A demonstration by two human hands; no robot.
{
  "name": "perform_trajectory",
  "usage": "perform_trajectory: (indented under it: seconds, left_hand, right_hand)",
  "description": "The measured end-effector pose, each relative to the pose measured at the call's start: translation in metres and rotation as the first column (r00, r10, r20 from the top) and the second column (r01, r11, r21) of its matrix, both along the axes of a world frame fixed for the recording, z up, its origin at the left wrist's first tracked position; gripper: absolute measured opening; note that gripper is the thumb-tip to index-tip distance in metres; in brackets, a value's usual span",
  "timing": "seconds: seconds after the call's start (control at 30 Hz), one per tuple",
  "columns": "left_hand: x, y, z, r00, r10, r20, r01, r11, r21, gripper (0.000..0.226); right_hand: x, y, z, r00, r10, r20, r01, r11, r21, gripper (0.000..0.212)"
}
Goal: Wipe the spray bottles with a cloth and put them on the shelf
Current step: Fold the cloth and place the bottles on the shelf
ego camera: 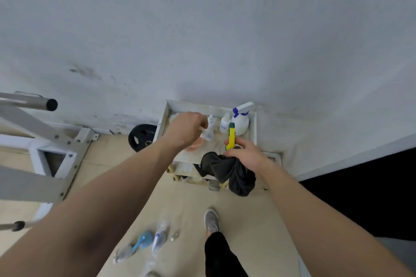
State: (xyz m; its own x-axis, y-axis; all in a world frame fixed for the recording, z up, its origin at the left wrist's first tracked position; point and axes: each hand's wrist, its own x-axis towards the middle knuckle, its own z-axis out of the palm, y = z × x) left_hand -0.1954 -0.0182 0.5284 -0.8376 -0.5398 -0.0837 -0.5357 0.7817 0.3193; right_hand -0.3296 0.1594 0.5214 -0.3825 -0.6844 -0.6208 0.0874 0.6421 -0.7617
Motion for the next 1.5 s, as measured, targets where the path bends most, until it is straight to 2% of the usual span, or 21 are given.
perform_trajectory:
  seconds: [0.13, 0.3, 0.47, 0.63, 0.77, 0.97, 1.13, 1.2, 1.37, 1.5]
  left_hand:
    - [-0.018, -0.012, -0.023, 0.995, -0.067, 0.080, 0.069, 0.997, -0.021, 0.023]
    - [-0.022, -0.021, -0.045, 0.988, -0.067, 0.143, 0.078, 0.995, -0.070, 0.023]
    - [-0.025, -0.031, -0.062, 0.960, -0.116, 0.254, 0.139, 0.987, -0.077, 0.027]
    - [-0.033, -0.043, -0.068, 0.936, -0.136, 0.324, 0.194, 0.969, -0.154, 0.032]
    - [-0.041, -0.048, -0.058, 0.925, -0.125, 0.358, 0.219, 0.947, -0.235, 0.021]
    - [-0.051, -0.052, -0.049, 0.843, -0.196, 0.500, 0.393, 0.860, -0.325, 0.013]
    - [-0.064, -0.030, -0.040, 0.738, -0.309, 0.600, 0.574, 0.755, -0.318, 0.015]
    - [-0.065, -0.024, -0.038, 0.700, -0.325, 0.636, 0.605, 0.743, -0.287, 0.015]
    - [-0.063, -0.014, -0.041, 0.714, -0.338, 0.613, 0.595, 0.755, -0.277, 0.013]
    - [-0.064, -0.009, -0.046, 0.737, -0.335, 0.587, 0.571, 0.774, -0.276, 0.016]
  right_hand:
    - [-0.023, -0.016, -0.015, 0.997, 0.073, -0.026, -0.072, 0.997, 0.036, 0.023]
    - [-0.040, -0.035, -0.023, 0.990, 0.138, 0.009, -0.138, 0.986, 0.093, 0.024]
    - [-0.041, -0.044, -0.033, 0.989, 0.147, 0.029, -0.149, 0.985, 0.090, 0.025]
    - [-0.045, -0.059, -0.039, 0.991, 0.136, 0.019, -0.137, 0.988, 0.071, 0.024]
    - [-0.051, -0.067, -0.047, 0.995, 0.095, 0.015, -0.096, 0.993, 0.074, 0.027]
    - [-0.056, -0.069, -0.049, 0.995, 0.099, 0.031, -0.101, 0.993, 0.054, 0.030]
    - [-0.055, -0.069, -0.048, 0.993, 0.114, 0.020, -0.115, 0.992, 0.046, 0.032]
    - [-0.056, -0.067, -0.050, 0.994, 0.104, 0.015, -0.104, 0.994, 0.037, 0.034]
    - [-0.057, -0.061, -0.049, 0.997, 0.069, 0.020, -0.069, 0.997, 0.019, 0.036]
    - [-0.054, -0.051, -0.051, 0.999, 0.039, -0.010, -0.038, 0.999, 0.020, 0.055]
